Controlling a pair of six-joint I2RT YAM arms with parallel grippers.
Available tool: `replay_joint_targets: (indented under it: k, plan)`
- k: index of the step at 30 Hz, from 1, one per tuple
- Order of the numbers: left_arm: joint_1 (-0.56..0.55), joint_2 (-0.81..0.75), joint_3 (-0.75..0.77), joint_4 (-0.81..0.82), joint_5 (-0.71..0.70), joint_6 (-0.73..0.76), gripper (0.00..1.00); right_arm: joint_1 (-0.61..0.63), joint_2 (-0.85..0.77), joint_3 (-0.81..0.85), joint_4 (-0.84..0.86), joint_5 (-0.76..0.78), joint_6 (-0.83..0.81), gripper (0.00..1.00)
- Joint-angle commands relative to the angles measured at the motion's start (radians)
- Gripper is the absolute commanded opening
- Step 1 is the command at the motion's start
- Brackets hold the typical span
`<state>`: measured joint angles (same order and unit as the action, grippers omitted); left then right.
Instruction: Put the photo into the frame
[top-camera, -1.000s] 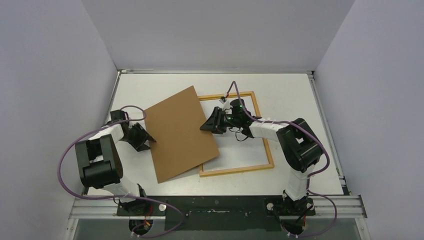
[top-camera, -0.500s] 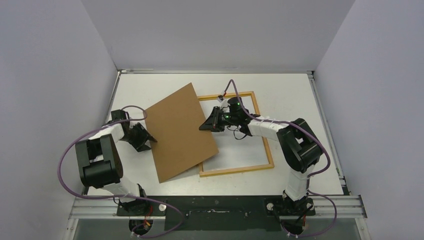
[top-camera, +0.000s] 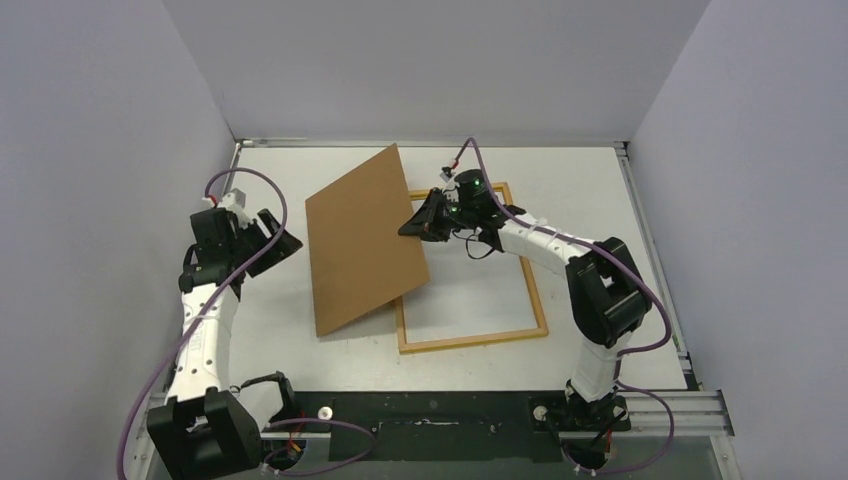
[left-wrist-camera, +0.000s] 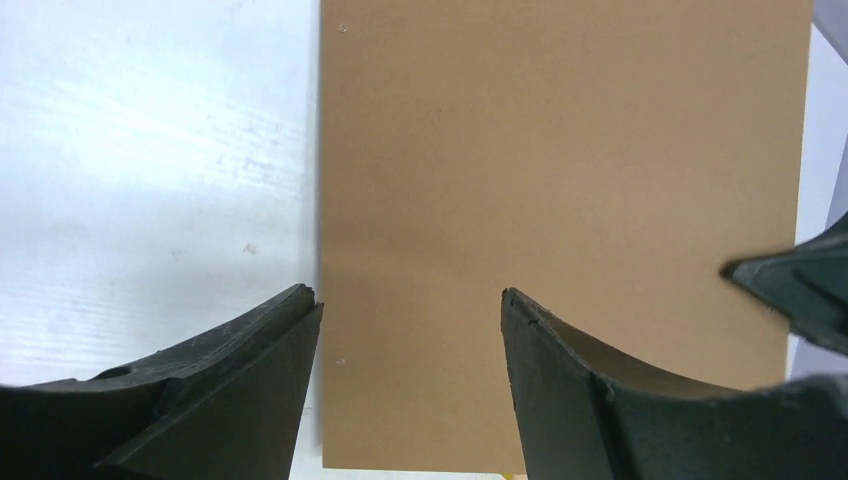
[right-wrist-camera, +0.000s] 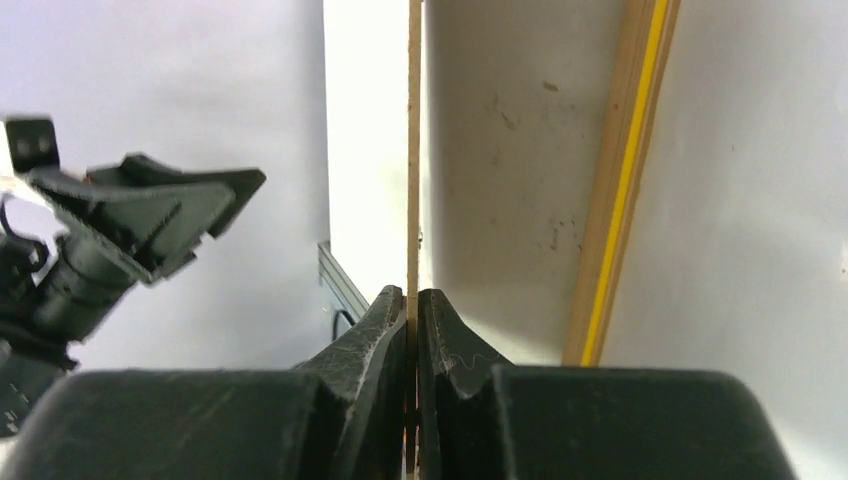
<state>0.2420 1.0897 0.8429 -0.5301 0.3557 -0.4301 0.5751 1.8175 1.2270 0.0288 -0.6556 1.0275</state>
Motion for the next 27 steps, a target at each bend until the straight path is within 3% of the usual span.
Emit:
replay_joint_targets:
  k: [1, 4, 9, 15, 18, 27]
  plan:
    - [-0.039, -0.078, 0.061, 0.053, -0.045, 0.079, 0.66, -0.019, -0.026, 0.131, -0.072, 0.051, 0.099, 0.0]
    - [-0.064, -0.148, 0.069, 0.111, -0.055, 0.102, 0.72, -0.027, -0.027, 0.18, -0.1, 0.045, 0.139, 0.0]
    - [-0.128, -0.228, 0.07, 0.254, 0.043, 0.155, 0.83, -0.048, -0.02, 0.273, -0.206, 0.05, 0.198, 0.0]
    - [-0.216, -0.279, 0.05, 0.355, 0.167, 0.199, 0.94, -0.069, -0.046, 0.223, -0.167, 0.038, 0.354, 0.0]
    - [-0.285, -0.315, 0.002, 0.4, 0.206, 0.275, 0.95, -0.076, -0.053, 0.187, -0.045, 0.034, 0.452, 0.0]
    - [-0.405, -0.382, -0.11, 0.435, 0.25, 0.506, 0.85, -0.075, -0.015, 0.224, -0.037, 0.031, 0.572, 0.0]
